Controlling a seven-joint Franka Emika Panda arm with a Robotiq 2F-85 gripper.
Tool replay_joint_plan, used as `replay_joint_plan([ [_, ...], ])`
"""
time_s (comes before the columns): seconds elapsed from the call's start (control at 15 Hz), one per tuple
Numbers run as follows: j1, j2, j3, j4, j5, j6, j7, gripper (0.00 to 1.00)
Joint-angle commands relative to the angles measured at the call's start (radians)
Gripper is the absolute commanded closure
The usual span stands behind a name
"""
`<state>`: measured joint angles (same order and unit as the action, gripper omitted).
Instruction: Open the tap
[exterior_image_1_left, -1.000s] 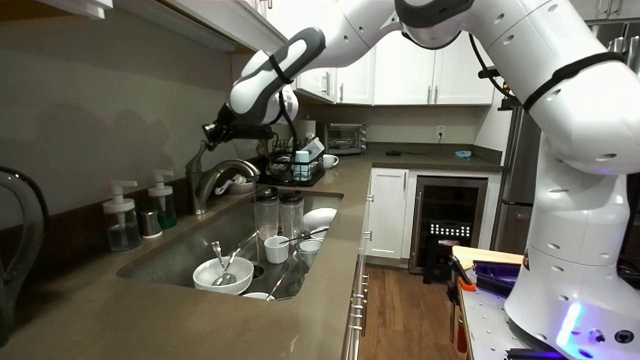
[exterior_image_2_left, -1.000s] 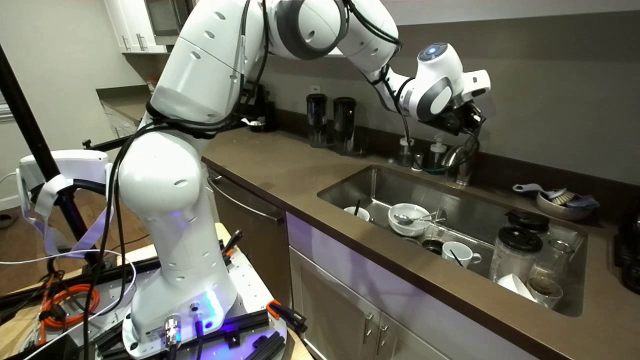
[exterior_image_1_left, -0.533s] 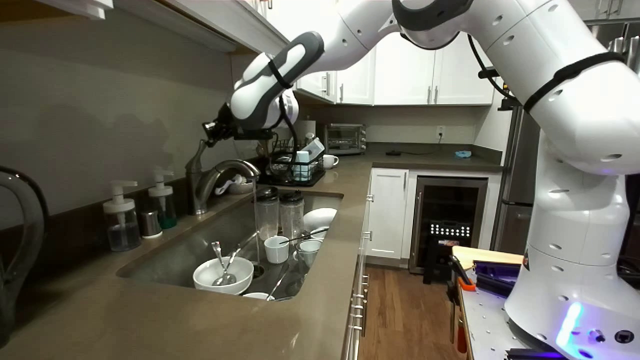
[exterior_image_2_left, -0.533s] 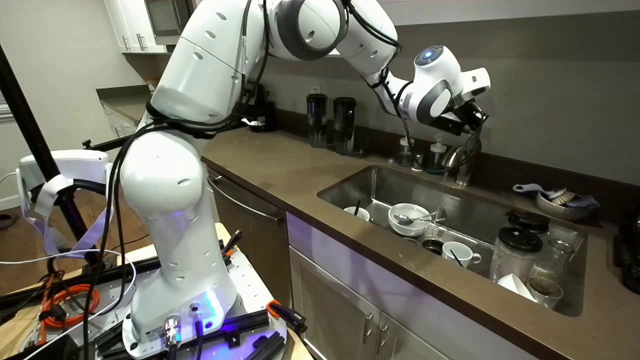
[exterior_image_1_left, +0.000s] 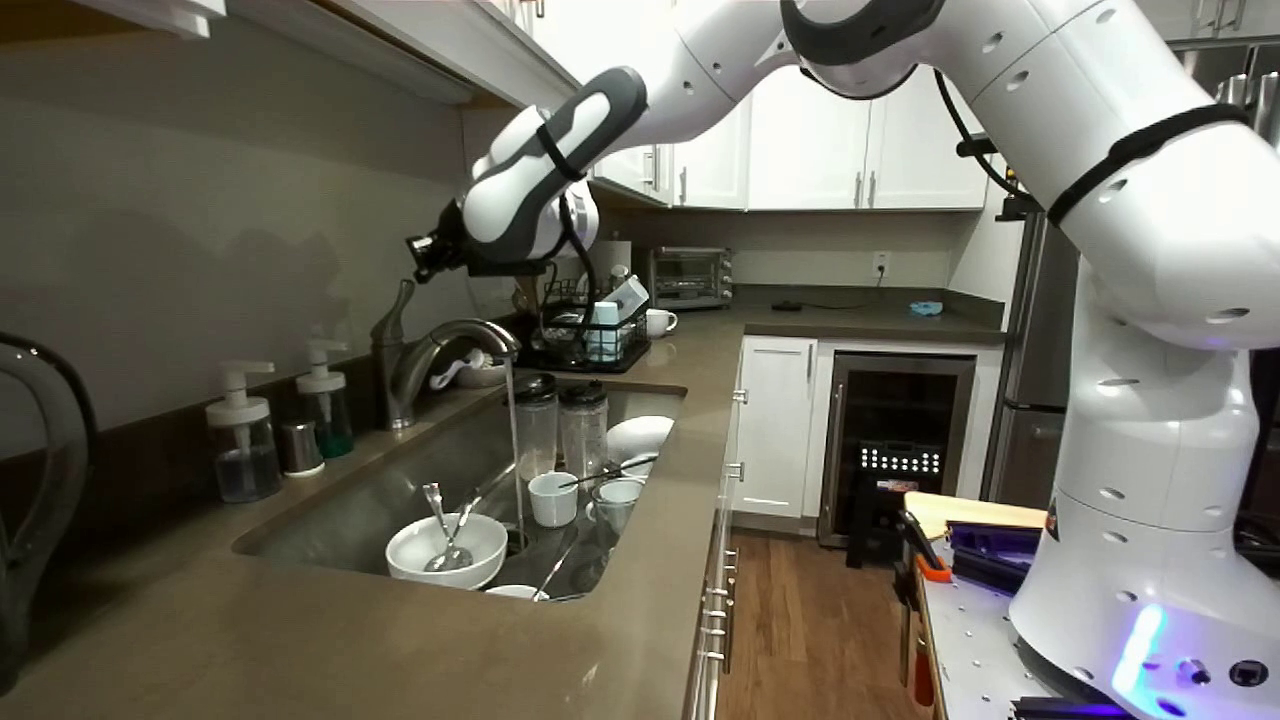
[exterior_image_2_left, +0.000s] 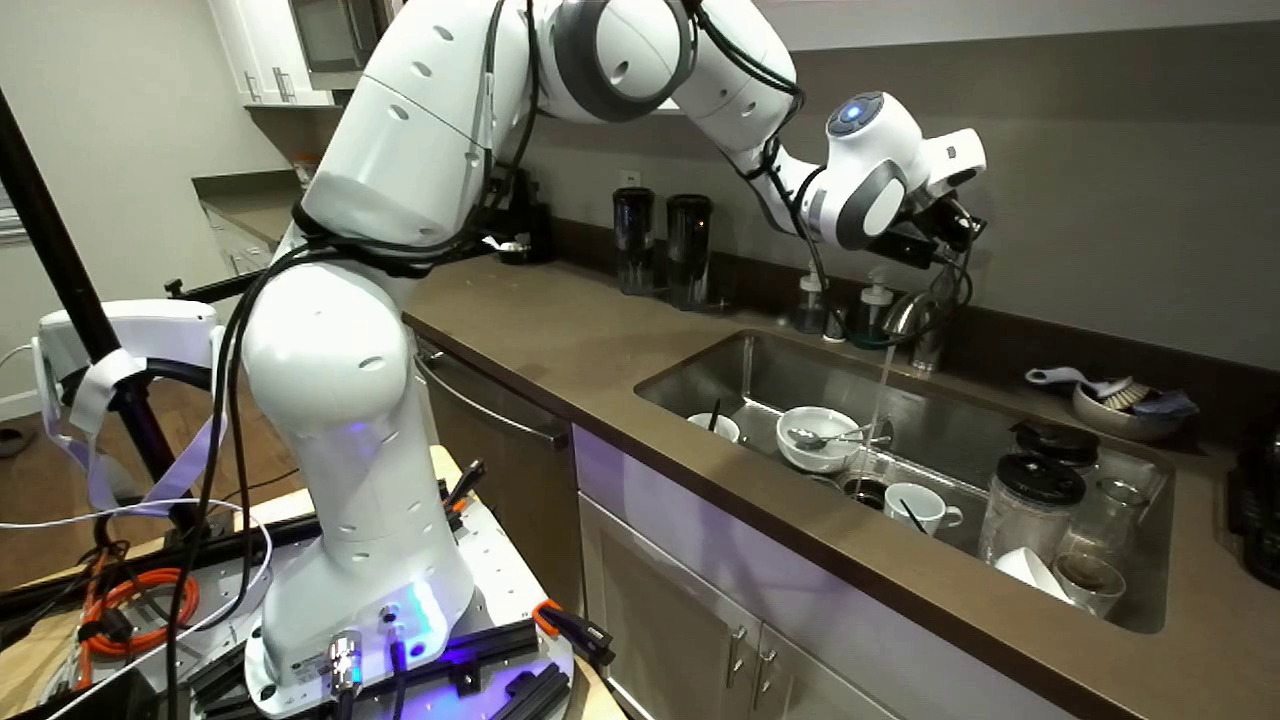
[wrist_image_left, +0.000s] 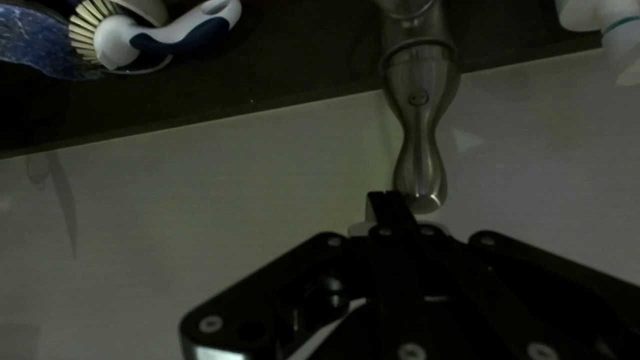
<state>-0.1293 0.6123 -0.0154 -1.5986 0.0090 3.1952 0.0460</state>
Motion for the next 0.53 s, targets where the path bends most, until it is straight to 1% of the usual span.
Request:
replay_joint_plan([
  [0.0, 0.086, 0.010, -0.124, 0.014, -0.008, 0.003, 0.029, 0.97],
  [0.07, 0.134, 0.012, -0.191, 0.013, -0.010, -0.007, 0.041, 0.97],
  [0.2, 0.177, 0.012, -0.247, 0.010, -0.010, -0.037, 0.037, 0.97],
  [0.27, 0.177, 0.007, -0.242, 0.010, -0.007, -0.066, 0.030, 0.97],
  [0.33, 0.169, 0.001, -0.222, 0.008, -0.003, -0.090, 0.019, 0.97],
  [0.4, 0.155, -0.008, -0.197, 0.005, 0.000, -0.119, 0.007, 0.97],
  [0.47, 0.123, -0.015, -0.149, 0.007, -0.004, -0.151, -0.003, 0.97],
])
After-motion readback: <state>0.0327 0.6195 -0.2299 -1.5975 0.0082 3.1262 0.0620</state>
